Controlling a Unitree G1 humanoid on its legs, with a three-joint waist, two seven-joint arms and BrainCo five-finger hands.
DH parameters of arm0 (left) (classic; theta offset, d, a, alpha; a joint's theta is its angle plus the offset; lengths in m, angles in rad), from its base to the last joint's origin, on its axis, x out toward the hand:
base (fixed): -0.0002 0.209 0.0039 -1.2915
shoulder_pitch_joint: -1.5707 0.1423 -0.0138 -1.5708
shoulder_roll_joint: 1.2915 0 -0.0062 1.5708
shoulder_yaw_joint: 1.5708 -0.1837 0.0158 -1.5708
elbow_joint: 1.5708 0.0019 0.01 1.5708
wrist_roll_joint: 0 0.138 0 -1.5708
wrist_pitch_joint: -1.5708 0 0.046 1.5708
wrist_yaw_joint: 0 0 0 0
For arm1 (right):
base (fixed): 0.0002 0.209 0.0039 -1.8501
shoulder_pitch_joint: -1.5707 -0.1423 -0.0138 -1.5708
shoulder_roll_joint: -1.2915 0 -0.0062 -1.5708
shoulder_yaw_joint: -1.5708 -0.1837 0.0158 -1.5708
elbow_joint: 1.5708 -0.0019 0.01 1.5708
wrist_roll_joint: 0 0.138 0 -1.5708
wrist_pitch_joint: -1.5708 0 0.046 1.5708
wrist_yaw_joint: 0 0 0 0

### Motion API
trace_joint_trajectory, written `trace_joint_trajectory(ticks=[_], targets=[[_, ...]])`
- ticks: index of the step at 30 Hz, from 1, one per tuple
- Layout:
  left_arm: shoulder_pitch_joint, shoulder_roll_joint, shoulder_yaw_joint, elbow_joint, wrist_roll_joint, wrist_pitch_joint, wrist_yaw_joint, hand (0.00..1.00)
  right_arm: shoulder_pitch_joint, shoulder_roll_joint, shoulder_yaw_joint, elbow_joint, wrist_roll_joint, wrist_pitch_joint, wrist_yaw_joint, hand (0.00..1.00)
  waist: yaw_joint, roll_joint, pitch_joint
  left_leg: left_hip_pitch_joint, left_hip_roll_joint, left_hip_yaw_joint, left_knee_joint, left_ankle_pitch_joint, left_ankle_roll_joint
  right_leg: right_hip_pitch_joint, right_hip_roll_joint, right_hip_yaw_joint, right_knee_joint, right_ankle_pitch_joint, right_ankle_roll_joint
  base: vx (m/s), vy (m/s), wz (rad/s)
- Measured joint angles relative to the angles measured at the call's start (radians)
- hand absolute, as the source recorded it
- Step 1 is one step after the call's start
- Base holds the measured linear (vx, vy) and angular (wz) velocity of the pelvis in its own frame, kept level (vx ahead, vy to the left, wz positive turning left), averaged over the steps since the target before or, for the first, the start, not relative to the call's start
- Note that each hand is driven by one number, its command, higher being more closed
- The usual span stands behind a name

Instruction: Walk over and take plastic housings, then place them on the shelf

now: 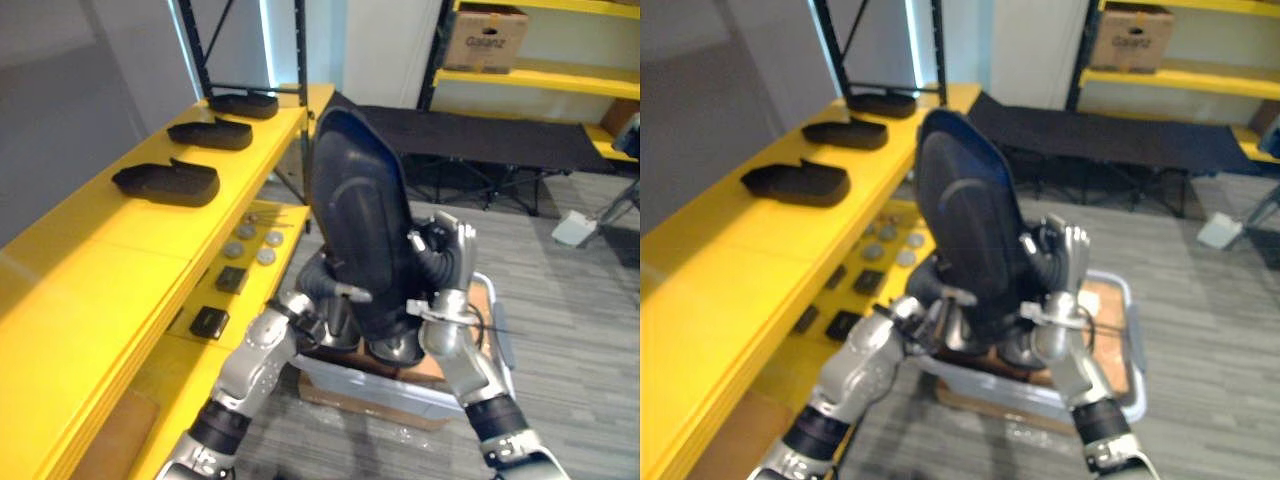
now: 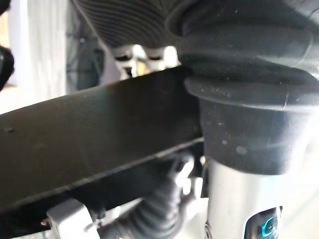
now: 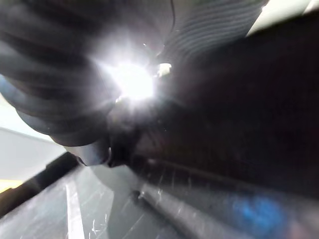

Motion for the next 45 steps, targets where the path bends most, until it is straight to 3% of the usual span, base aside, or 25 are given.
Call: trace_joint_trajectory(ticks=[7, 13, 20, 30, 31, 36, 41, 45], targets=[[0.022, -0.001, 0.002, -0.001, 0.0, 0.028, -0.024, 0.0, 0.0, 0.0, -0.036, -0.004, -0.057, -0.002, -0.084, 1.0, 0.0, 0.0, 0.0, 0.0, 0.001, 0.001, 0.0, 0.002, -0.001, 0.0, 0.002, 0.0, 0.0, 0.0, 0.0, 0.0, 0.0, 0.0], [0.054, -0.001, 0.002, -0.001, 0.004, 0.037, -0.018, 0.0, 0.0, 0.0, -0.049, -0.023, -0.058, -0.003, -0.085, 1.0, -0.001, 0.001, -0.001, -0.001, 0.001, 0.0, 0.0, 0.003, -0.001, -0.001, 0.004, 0.0, 0.0, 0.0, 0.0, 0.0, 0.0, 0.0], [0.075, -0.003, 0.0, -0.001, 0.022, 0.034, 0.055, 0.0, 0.012, 0.013, -0.013, -0.053, -0.049, -0.004, -0.082, 1.0, 0.001, 0.001, -0.001, -0.001, 0.001, 0.0, 0.0, 0.003, -0.001, -0.002, 0.004, 0.0, 0.0, 0.0, 0.0, 0.0, 0.0, 0.0], [0.114, -0.04, 0.01, 0.004, 0.022, -0.069, 0.197, 0.0, 0.071, 0.056, 0.046, -0.029, -0.009, -0.004, -0.081, 1.0, 0.0, 0.002, -0.001, -0.001, 0.0, -0.001, 0.0, 0.004, -0.002, -0.003, 0.005, 0.0, 0.0, -0.001, -0.001, 0.0, 0.0, 0.0], [0.114, -0.045, 0.01, 0.008, 0.022, -0.086, 0.213, 1.0, 0.079, 0.062, 0.057, -0.018, -0.009, -0.004, -0.081, 1.0, 0.001, 0.003, -0.002, -0.001, 0.0, -0.001, 0.0, 0.005, -0.002, -0.003, 0.005, 0.0, 0.0, -0.001, -0.001, 0.0, 0.0, 0.0], [0.114, -0.078, 0.031, 0.061, 0.022, -0.136, 0.262, 1.0, 0.105, 0.097, 0.078, 0.05, -0.009, -0.003, -0.081, 1.0, 0.001, 0.012, -0.009, -0.002, 0.001, 0.0, 0.0, 0.008, -0.002, -0.004, 0.006, 0.0, 0.0, -0.001, -0.001, 0.0, 0.0, 0.0], [0.111, -0.085, 0.024, 0.091, 0.022, -0.172, 0.261, 1.0, 0.111, 0.1, 0.082, 0.061, -0.009, -0.003, -0.085, 1.0, 0.001, 0.009, -0.018, -0.003, 0.009, 0.0, -0.001, 0.01, -0.004, -0.005, 0.008, 0.003, -0.005, -0.001, -0.002, 0.0, 0.0, 0.0], [0.105, -0.091, 0.025, 0.15, 0.001, -0.16, 0.251, 1.0, 0.133, 0.105, 0.106, 0.065, -0.009, -0.004, -0.108, 1.0, 0.001, -0.006, -0.034, -0.003, 0.008, 0.001, -0.001, 0.01, -0.004, -0.002, 0.009, 0.015, -0.015, 0.001, -0.002, 0.0, 0.0, 0.0]])
